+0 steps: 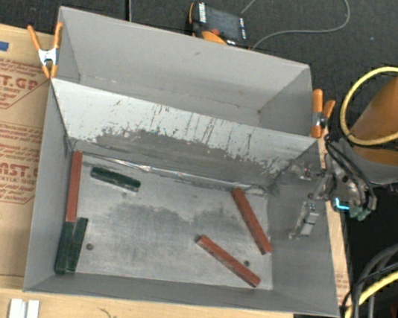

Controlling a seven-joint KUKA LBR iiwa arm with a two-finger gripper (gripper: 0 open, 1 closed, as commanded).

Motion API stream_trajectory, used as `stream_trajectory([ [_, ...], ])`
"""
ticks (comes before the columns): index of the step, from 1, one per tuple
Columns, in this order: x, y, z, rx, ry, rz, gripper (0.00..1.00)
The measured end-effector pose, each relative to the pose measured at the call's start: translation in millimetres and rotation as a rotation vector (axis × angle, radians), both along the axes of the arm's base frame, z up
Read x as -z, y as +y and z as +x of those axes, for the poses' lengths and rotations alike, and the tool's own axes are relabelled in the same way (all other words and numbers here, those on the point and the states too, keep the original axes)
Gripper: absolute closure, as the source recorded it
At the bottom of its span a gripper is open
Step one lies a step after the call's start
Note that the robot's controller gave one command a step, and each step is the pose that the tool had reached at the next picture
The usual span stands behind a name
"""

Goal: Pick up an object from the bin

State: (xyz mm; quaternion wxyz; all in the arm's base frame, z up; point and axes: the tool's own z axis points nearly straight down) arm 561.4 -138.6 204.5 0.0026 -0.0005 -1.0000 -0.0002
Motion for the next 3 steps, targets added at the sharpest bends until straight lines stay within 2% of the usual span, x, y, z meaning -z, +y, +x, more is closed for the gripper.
stream_trajectory([
  [1, 61.5, 29.6, -16.1, 0.134, -0.001, 0.002, 0.00],
  [2, 137.6, 47.2, 3.8, 0.134, -0.009, -0.001, 0.00],
  [3, 135.1, 106.3, -53.2, 0.185, -0.001, 0.002, 0.00],
])
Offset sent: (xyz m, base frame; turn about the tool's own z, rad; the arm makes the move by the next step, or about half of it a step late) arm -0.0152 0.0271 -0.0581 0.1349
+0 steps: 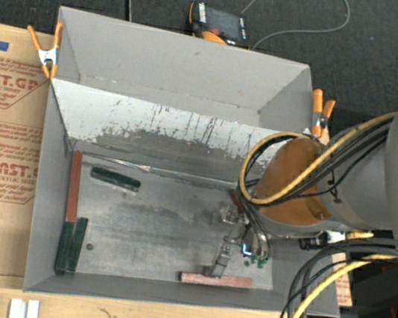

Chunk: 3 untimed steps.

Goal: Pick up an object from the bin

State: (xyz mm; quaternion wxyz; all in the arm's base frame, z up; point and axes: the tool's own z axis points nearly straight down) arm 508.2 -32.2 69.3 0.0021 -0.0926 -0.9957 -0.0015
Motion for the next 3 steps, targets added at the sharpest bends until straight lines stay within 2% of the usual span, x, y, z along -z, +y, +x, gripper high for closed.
stream_trajectory([
  [1, -74.4, 81.5, 20.6, 0.020, -0.012, 0.002, 0.00],
  [2, 2.6, 157.8, 64.8, -0.113, -0.004, -0.001, 0.00],
  [3, -0.5, 226.0, 77.7, 0.201, -0.005, 0.000, 0.00],
])
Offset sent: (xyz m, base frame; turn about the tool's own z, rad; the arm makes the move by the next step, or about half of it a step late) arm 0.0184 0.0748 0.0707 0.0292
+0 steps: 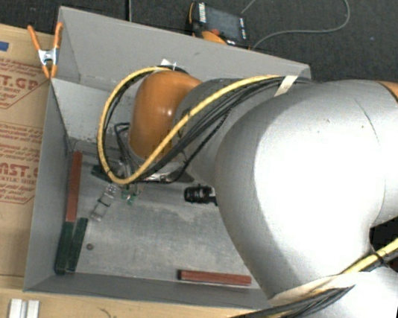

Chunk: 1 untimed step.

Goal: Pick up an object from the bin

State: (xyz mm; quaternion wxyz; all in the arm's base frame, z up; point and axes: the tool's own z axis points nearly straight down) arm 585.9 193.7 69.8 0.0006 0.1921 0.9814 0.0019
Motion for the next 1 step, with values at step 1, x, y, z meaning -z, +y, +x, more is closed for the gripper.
stream_trajectory([
  [1, -14.5, -65.9, 1.3, 0.012, 0.000, -0.007, 0.00],
])
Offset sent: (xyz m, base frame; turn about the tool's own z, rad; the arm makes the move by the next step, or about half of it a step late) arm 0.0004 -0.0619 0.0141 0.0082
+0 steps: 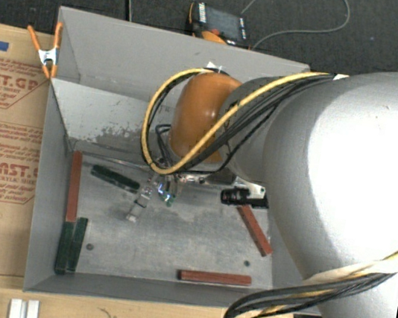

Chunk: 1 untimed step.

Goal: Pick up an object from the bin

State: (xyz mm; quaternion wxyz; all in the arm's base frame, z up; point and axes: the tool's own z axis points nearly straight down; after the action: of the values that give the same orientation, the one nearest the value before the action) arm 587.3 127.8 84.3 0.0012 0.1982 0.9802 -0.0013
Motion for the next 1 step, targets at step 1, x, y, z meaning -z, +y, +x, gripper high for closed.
stream_trajectory([
  [1, 15.6, 42.6, 1.5, 0.021, 0.001, 0.005, 0.00],
])
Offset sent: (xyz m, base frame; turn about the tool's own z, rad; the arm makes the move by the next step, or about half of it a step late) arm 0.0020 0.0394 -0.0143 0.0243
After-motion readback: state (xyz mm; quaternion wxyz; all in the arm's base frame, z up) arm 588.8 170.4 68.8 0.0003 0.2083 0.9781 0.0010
